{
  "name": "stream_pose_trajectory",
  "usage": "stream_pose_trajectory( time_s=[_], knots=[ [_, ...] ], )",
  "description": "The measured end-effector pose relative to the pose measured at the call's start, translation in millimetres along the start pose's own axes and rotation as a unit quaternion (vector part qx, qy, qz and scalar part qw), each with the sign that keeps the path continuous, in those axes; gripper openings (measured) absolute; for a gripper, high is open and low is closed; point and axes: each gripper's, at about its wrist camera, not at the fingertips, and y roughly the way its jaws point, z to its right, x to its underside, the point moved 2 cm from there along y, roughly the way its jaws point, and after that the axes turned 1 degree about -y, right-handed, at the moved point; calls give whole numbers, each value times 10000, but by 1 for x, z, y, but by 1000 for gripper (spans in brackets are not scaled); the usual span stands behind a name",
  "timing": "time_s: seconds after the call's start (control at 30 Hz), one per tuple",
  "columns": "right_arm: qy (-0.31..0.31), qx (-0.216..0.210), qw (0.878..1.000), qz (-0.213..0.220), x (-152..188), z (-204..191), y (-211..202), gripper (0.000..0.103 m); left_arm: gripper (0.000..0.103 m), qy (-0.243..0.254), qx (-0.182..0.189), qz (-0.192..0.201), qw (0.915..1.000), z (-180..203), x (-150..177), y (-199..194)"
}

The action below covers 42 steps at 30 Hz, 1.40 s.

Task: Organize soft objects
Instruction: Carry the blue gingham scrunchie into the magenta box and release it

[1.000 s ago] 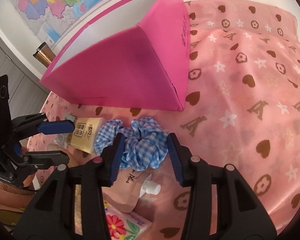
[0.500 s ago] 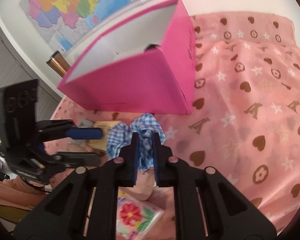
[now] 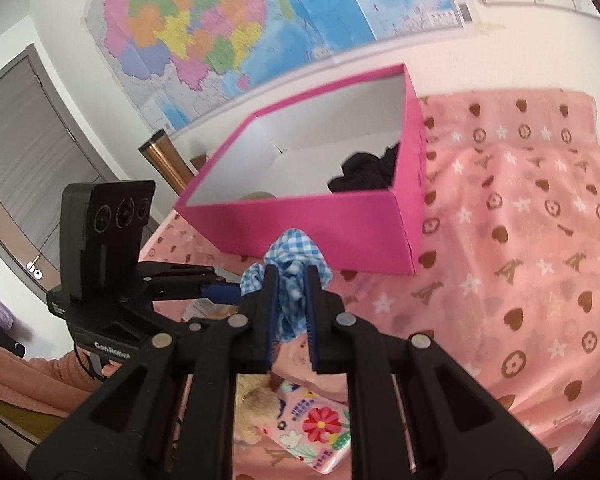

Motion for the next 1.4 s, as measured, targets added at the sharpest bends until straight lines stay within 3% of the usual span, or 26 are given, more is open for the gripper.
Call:
stream_pose_trajectory(
  time_s=[0.33,0.5,0.7,0.87,1.0,1.2,1.27,1.4],
  knots=[
    [-333,-3,9985,442,-45,-13,-7,14,41,197,-574,488,9970,1,-46,-33],
    [-292,94,9979,564,-71,-5,3,14,41,109,-864,494,9950,-15,-74,-27],
    [-141,312,9984,447,-86,13,26,14,41,-62,-1021,288,9943,-34,-87,-5],
    [-194,768,9968,91,-84,25,52,23,43,-287,-1274,104,9914,-51,-84,12],
    [-355,1314,9906,130,-78,27,52,28,43,-333,-1365,212,9898,-55,-74,4],
    [-362,852,9951,358,-65,14,19,33,47,-138,-1218,649,9903,-43,-51,-36],
    [-351,569,9972,339,-56,8,8,39,49,-69,-1197,717,9902,-38,-44,-44],
    [-401,79,9990,176,-36,-6,-2,41,49,27,-1144,724,9908,-29,-23,-56]
  ],
)
